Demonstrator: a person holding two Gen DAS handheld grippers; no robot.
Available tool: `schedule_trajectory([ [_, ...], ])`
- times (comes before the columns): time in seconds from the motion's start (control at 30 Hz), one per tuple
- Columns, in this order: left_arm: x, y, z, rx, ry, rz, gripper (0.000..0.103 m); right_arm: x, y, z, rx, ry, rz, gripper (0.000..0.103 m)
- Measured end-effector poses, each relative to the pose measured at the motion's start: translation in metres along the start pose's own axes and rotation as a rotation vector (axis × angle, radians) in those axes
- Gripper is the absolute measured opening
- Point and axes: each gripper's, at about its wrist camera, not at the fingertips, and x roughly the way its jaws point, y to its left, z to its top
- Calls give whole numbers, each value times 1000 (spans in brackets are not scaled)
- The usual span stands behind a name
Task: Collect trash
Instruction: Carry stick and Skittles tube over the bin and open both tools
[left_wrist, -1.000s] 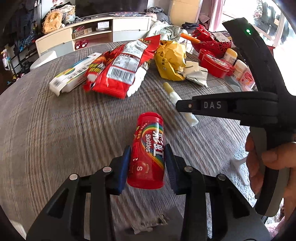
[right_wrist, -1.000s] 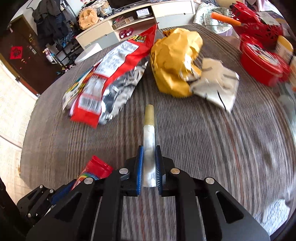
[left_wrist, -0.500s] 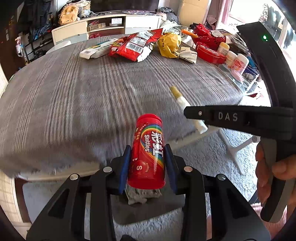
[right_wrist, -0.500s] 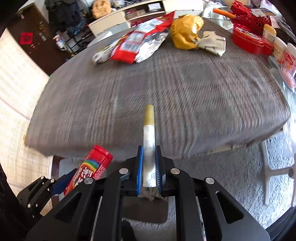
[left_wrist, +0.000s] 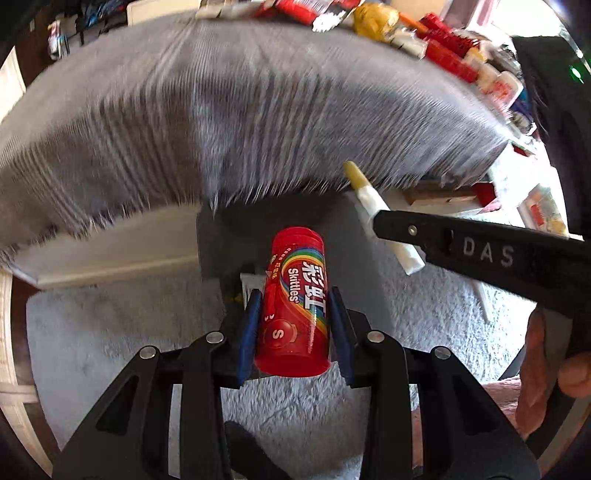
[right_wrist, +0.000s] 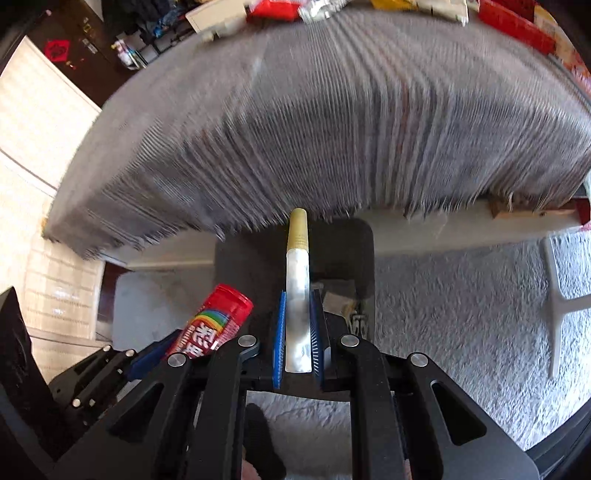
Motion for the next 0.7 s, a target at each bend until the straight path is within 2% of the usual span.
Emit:
schedule_trajectory([
  [0.1,15,8,-3,-19,36,0,34,16,0,-3,-16,8,-35,14],
  [0.27,33,12,-4,-35,76,-27,34,30,4,-4,-30,24,-25,15],
  [0.4,37,15,-2,-47,77,-42,34,34,5,-3,-25,29,-10,17],
  [0.47,37,17,-1,-56,74,-40,38,33,3,0,-18,29,-15,17],
  [0.5,35,20,0,-59,71,-38,46,32,1,1,-9,28,-15,18],
  [0.53,34,21,1,-62,65,-35,56,30,-1,2,-3,26,-14,22],
  [0.6,29,24,2,-70,48,-30,62,26,-3,4,5,12,-10,45],
  [0.7,20,27,4,-81,30,-24,65,18,-7,6,15,-5,-7,46],
])
